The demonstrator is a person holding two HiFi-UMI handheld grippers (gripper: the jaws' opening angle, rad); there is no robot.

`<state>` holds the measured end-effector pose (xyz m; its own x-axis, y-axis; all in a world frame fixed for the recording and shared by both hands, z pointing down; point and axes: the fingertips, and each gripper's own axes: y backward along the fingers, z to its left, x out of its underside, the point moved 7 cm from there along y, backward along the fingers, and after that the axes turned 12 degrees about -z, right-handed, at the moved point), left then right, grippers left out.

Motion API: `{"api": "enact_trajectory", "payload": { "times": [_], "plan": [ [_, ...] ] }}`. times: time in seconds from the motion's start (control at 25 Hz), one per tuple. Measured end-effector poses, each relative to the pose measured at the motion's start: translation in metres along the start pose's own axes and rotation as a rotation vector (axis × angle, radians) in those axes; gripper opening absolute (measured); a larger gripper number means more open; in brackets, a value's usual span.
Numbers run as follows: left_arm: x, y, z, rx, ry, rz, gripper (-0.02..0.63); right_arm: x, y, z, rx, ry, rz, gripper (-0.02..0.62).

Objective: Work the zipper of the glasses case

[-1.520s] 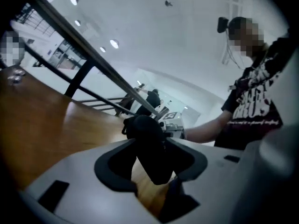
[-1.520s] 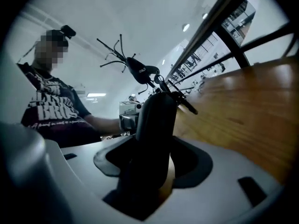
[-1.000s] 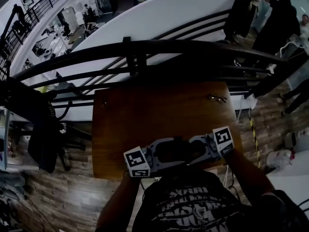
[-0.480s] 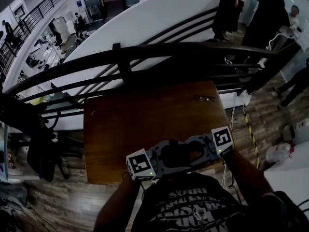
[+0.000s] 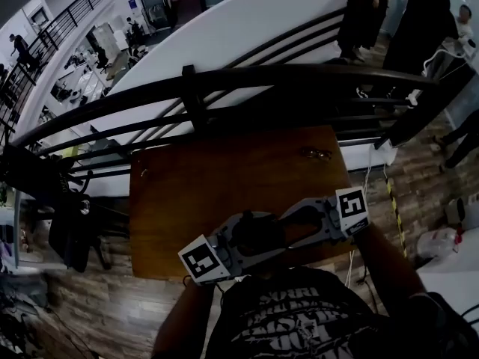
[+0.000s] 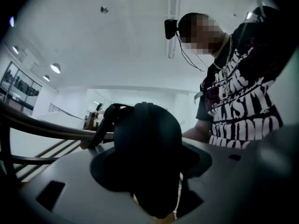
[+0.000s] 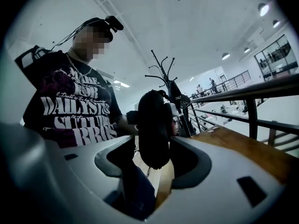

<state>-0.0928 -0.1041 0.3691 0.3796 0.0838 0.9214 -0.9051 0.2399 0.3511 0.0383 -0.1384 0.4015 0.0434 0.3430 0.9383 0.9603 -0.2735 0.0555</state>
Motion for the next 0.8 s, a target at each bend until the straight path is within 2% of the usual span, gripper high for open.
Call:
{"api": "enact_trajectory", "payload": {
  "times": [0.12,0.24,0.32,0.48,0.64,0.8],
  "plan": [
    [-0.002,0.007,0.001,-0.082,-0.081,0.052,0.275,-0.006,0.015,-0.011,0.048,-0.029,-0.056,0.229],
    [0.004,0.009,-0.002,-0.115,-0.222,0.187,0.275,-0.030,0.021,-0.018,0.066,-0.110,-0.178,0.216],
    [0.013,0.012,-0.003,-0.126,-0.299,0.285,0.275,-0.047,0.013,-0.019,0.046,-0.169,-0.203,0.191],
    [0.035,0.013,-0.011,-0.152,-0.331,0.377,0.275,-0.058,-0.014,-0.013,-0.004,-0.215,-0.049,0.183],
    [0.038,0.014,-0.018,-0.165,-0.347,0.394,0.275,-0.053,-0.035,-0.012,-0.075,-0.244,0.110,0.183],
    [0.039,0.017,-0.024,-0.163,-0.365,0.428,0.275,-0.045,-0.049,-0.011,-0.113,-0.233,0.204,0.179]
  ]
}}
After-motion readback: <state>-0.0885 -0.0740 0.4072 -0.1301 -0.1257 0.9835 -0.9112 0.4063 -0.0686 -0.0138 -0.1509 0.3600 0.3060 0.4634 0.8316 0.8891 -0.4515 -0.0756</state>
